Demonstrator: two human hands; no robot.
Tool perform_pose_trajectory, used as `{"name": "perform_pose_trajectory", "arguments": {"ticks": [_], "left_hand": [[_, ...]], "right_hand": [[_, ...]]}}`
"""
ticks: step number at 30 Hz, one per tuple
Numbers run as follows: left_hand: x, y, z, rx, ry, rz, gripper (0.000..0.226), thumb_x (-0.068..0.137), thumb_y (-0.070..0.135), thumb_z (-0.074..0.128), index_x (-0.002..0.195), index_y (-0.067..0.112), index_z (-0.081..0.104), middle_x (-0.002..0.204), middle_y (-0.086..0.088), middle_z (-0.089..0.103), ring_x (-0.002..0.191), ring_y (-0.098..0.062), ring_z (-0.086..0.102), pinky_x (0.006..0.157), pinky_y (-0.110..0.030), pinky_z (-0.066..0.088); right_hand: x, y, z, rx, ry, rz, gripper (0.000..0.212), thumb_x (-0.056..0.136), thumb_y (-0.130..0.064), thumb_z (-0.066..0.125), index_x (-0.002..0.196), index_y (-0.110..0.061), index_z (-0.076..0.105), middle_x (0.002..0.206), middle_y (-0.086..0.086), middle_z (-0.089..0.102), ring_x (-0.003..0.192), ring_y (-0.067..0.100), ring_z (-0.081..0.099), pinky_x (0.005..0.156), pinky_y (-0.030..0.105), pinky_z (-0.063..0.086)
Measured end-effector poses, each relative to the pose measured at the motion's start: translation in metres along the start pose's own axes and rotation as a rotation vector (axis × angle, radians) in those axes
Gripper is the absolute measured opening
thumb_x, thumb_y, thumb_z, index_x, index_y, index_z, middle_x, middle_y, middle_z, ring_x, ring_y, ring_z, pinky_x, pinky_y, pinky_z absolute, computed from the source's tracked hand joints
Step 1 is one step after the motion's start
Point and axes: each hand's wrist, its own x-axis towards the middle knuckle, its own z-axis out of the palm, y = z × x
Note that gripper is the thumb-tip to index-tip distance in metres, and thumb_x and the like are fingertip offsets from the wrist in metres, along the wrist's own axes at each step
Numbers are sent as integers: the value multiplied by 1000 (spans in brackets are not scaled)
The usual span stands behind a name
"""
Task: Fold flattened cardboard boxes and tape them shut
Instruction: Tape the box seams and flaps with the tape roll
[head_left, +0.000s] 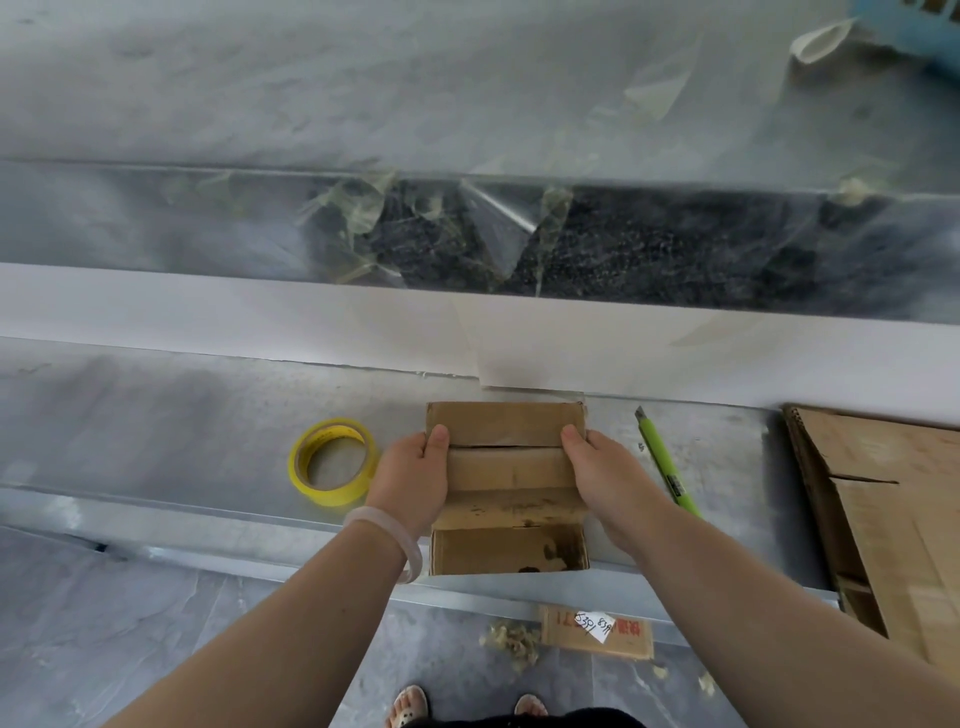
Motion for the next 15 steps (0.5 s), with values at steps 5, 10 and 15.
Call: {"name": "perform_pose_trajectory", "arguments": {"ticks": [5,10,15], "left_hand": [[-1,-2,2,-112,-14,-50,51,103,36,34,89,-2,64,76,-9,57,72,-23,51,66,-32,37],[-6,-7,-1,-218,-47,-37,41,102,40,38,89,13,67,87,-5,67,83,-22,59,76,-32,46],[-23,-7,7,-646,67,-124,33,101,41,42,96,20,68,95,1,68,91,-15,60,86,-32,48]], "right_hand": [[-6,0,-5,109,-69,16,40,104,-49,30,129,-27,52,114,-2,57,117,23,52,111,44,36],[-26,6,-9,159,-66,-79,46,100,-55,37,142,-36,44,128,-8,55,122,17,49,111,39,35],[-57,5,-10,22,45,-352,51,88,-57,60,135,-50,43,121,-33,57,113,-6,54,93,24,48]]}}
